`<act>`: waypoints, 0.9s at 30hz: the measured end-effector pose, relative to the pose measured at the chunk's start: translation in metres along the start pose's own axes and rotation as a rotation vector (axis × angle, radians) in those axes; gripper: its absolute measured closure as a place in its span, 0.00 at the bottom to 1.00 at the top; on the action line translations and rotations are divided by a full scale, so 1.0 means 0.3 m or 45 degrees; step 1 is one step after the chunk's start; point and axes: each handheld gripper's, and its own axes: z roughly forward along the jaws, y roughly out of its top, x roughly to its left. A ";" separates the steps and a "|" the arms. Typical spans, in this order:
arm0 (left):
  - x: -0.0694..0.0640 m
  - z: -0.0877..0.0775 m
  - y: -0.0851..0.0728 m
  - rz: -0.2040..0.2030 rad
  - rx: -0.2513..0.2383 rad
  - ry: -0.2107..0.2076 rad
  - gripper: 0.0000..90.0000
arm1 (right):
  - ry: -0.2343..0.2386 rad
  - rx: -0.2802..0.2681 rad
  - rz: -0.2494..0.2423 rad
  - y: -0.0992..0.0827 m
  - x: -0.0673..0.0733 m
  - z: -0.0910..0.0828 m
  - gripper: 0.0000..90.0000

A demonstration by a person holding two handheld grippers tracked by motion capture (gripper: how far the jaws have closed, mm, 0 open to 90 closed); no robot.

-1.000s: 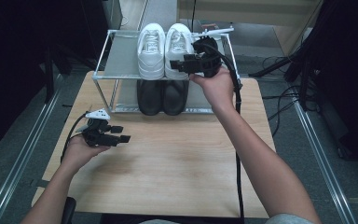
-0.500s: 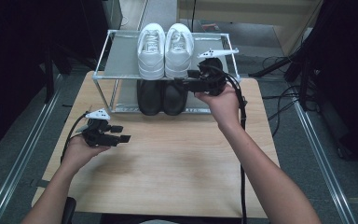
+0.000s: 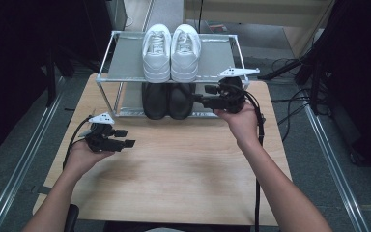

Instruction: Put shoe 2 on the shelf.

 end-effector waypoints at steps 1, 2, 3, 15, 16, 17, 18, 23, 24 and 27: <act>0.000 0.000 0.000 0.001 0.002 -0.004 0.44 | -0.003 0.001 0.000 -0.012 -0.002 -0.002 0.44; 0.000 0.000 0.000 0.003 0.005 -0.001 0.44 | -0.001 0.004 -0.001 -0.024 -0.005 -0.004 0.44; -0.001 0.001 0.000 0.003 0.005 -0.002 0.44 | 0.001 0.006 0.000 -0.036 -0.007 -0.004 0.44; -0.003 0.002 0.001 0.007 0.016 -0.006 0.44 | 0.016 0.057 -0.038 -0.169 -0.001 -0.030 0.43; -0.004 0.002 0.001 0.008 0.017 -0.006 0.44 | 0.011 0.062 -0.045 -0.183 0.001 -0.034 0.43; -0.005 0.003 0.001 0.006 0.017 -0.004 0.44 | 0.011 0.061 -0.047 -0.195 0.004 -0.037 0.43; -0.006 0.004 0.001 0.002 0.014 -0.005 0.44 | 0.015 0.063 -0.038 -0.207 0.006 -0.040 0.43; -0.008 0.006 0.001 0.011 0.026 -0.011 0.44 | 0.008 0.064 -0.027 -0.274 0.015 -0.054 0.43; -0.008 0.006 0.002 0.013 0.030 -0.009 0.44 | 0.011 0.064 -0.025 -0.284 0.018 -0.056 0.43; -0.009 0.007 0.002 0.013 0.030 -0.009 0.44 | 0.002 0.061 -0.032 -0.321 0.026 -0.071 0.43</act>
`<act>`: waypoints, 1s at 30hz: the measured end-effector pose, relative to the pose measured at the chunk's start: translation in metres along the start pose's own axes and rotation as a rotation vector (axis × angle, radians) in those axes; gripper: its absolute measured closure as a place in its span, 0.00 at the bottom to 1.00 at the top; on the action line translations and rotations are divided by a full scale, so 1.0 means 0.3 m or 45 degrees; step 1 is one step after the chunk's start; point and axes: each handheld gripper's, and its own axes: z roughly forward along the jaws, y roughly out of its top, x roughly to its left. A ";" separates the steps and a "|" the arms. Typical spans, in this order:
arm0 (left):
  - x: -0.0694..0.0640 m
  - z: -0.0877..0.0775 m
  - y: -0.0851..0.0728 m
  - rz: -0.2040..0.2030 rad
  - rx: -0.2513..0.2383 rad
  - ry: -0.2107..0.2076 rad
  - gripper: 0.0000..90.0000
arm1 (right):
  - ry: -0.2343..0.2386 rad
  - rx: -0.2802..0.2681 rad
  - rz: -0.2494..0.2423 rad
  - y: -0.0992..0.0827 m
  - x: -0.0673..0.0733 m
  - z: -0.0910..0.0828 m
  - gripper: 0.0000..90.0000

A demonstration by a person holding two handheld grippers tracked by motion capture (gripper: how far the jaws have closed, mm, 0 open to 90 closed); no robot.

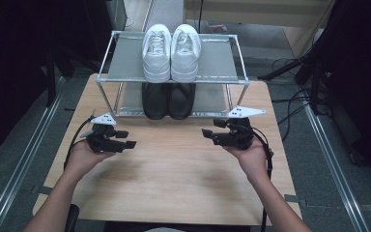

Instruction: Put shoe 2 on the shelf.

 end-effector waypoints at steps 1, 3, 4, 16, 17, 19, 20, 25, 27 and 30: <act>0.000 0.000 0.000 0.000 0.001 -0.001 0.44 | -0.003 0.003 0.002 -0.009 0.002 -0.005 0.43; -0.001 0.002 0.000 0.001 0.001 0.000 0.44 | -0.010 -0.002 0.004 -0.029 0.003 -0.014 0.43; -0.002 0.003 0.000 0.001 0.000 -0.001 0.44 | -0.010 -0.003 0.003 -0.039 0.003 -0.018 0.43; -0.011 0.008 0.000 0.017 0.030 0.000 0.44 | -0.068 0.003 0.009 -0.134 -0.022 -0.030 0.43; -0.012 0.008 -0.003 0.016 0.019 0.002 0.44 | -0.082 0.008 0.007 -0.140 -0.024 -0.028 0.43; -0.013 0.006 -0.006 0.017 0.022 0.004 0.44 | -0.079 0.012 0.016 -0.150 -0.028 -0.023 0.44; -0.014 0.005 -0.008 0.017 0.020 0.004 0.44 | -0.079 0.016 0.014 -0.154 -0.032 -0.020 0.44; -0.022 -0.002 -0.016 0.025 0.022 0.007 0.44 | -0.111 0.053 -0.032 -0.167 -0.046 -0.007 0.44; -0.028 -0.005 -0.022 0.027 0.018 0.006 0.44 | -0.139 0.071 -0.065 -0.172 -0.058 -0.005 0.44; -0.033 -0.005 -0.026 0.033 0.025 0.008 0.44 | -0.126 0.080 -0.051 -0.182 -0.080 0.002 0.43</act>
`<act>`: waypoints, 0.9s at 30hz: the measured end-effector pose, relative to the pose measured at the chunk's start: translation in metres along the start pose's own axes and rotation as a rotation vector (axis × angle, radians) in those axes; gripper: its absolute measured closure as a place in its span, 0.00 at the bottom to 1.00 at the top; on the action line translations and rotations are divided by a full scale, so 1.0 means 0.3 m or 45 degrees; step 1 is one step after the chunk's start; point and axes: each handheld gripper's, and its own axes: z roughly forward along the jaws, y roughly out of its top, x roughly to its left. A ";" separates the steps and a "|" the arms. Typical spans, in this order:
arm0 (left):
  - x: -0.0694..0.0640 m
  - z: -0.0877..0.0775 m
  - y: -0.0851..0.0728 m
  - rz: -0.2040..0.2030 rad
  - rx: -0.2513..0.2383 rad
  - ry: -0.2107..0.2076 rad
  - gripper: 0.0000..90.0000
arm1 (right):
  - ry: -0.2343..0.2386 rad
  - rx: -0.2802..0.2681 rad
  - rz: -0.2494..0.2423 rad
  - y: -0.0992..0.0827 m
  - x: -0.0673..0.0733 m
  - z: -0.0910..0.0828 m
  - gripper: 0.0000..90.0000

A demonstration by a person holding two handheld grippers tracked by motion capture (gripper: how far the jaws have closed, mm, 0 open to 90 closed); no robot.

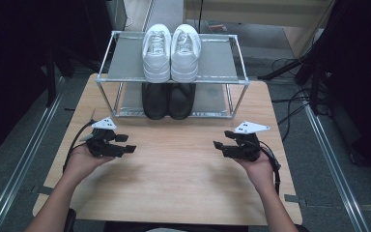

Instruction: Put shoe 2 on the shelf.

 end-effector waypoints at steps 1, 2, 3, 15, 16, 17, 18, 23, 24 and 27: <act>-0.002 0.001 -0.001 -0.002 0.003 -0.004 0.43 | 0.009 0.000 0.008 -0.002 -0.005 0.005 0.43; -0.004 0.002 -0.003 -0.001 0.008 -0.005 0.43 | 0.018 0.002 0.020 -0.003 -0.009 0.010 0.43; -0.006 0.004 -0.003 0.002 0.011 -0.004 0.43 | 0.028 -0.002 0.028 -0.003 -0.012 0.016 0.43; -0.021 0.008 -0.018 0.008 0.038 -0.008 0.41 | 0.046 0.017 0.018 0.012 0.002 0.060 0.41; -0.021 0.007 -0.019 0.002 0.034 -0.001 0.41 | 0.049 0.011 0.025 0.013 0.002 0.059 0.40; -0.020 0.007 -0.019 -0.001 0.035 -0.004 0.41 | 0.049 0.007 0.033 0.014 0.002 0.057 0.40; -0.020 0.007 -0.019 -0.008 0.033 -0.005 0.41 | 0.047 0.005 0.035 0.014 0.001 0.057 0.39; -0.020 0.015 -0.019 -0.024 0.040 -0.008 0.40 | 0.092 0.013 0.048 0.011 -0.004 0.054 0.32; -0.021 0.019 -0.020 -0.030 0.038 -0.011 0.39 | 0.090 0.009 0.046 0.011 -0.005 0.054 0.32; -0.023 0.025 -0.022 -0.043 0.035 -0.008 0.35 | 0.080 0.004 0.041 0.011 -0.005 0.053 0.32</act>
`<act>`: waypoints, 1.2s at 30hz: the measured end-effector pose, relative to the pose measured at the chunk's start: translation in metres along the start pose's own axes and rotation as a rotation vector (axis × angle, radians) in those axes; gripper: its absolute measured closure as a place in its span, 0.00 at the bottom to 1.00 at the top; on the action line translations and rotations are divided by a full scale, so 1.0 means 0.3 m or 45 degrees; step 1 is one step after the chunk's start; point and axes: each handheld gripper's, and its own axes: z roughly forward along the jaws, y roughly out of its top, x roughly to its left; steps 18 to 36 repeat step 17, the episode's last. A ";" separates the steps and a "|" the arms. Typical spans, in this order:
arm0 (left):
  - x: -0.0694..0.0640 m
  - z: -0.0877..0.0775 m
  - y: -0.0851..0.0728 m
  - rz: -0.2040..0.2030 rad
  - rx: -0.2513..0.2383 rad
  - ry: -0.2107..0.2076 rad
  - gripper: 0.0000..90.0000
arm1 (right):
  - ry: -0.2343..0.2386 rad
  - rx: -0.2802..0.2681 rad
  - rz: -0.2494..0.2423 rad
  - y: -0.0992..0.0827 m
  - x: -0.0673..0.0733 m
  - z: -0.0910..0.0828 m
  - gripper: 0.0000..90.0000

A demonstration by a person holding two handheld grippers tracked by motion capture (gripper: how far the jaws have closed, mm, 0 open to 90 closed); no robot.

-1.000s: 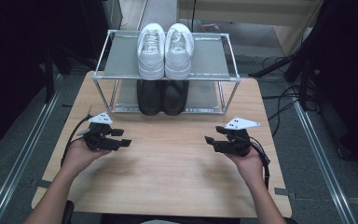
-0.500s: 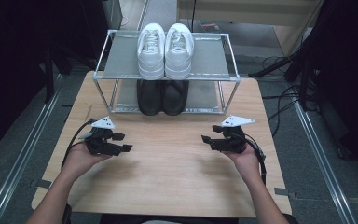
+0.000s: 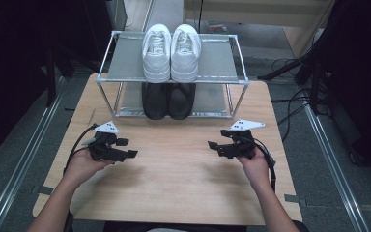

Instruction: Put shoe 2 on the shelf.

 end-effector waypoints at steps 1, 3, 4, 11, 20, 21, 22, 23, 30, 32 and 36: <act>-0.001 0.000 0.000 -0.006 0.001 0.001 0.35 | -0.005 0.000 -0.002 0.000 0.000 0.000 0.32; -0.004 0.004 0.000 -0.036 -0.014 0.003 0.32 | -0.010 0.001 -0.002 0.000 0.001 0.000 0.32; -0.005 0.005 0.000 -0.046 -0.015 0.006 0.31 | -0.010 0.000 -0.002 0.000 0.001 0.000 0.32; -0.004 0.027 -0.002 -0.069 0.014 -0.002 0.27 | -0.015 0.002 -0.006 -0.001 -0.001 0.001 0.32; -0.030 0.080 -0.009 0.006 0.092 0.001 0.25 | 0.060 0.008 -0.070 -0.008 0.010 0.025 0.27; -0.030 0.080 -0.009 0.006 0.092 0.001 0.25 | 0.060 0.008 -0.070 -0.008 0.010 0.025 0.27; -0.030 0.080 -0.009 0.006 0.092 0.001 0.25 | 0.060 0.008 -0.070 -0.008 0.010 0.025 0.27; -0.030 0.080 -0.009 0.006 0.092 0.001 0.25 | 0.060 0.008 -0.070 -0.008 0.010 0.025 0.27; -0.030 0.080 -0.009 0.006 0.092 0.001 0.25 | 0.060 0.008 -0.070 -0.008 0.010 0.025 0.27; -0.030 0.080 -0.009 0.006 0.092 0.001 0.25 | 0.060 0.008 -0.070 -0.008 0.010 0.025 0.27; -0.030 0.080 -0.009 0.006 0.092 0.001 0.25 | 0.060 0.008 -0.070 -0.008 0.010 0.025 0.27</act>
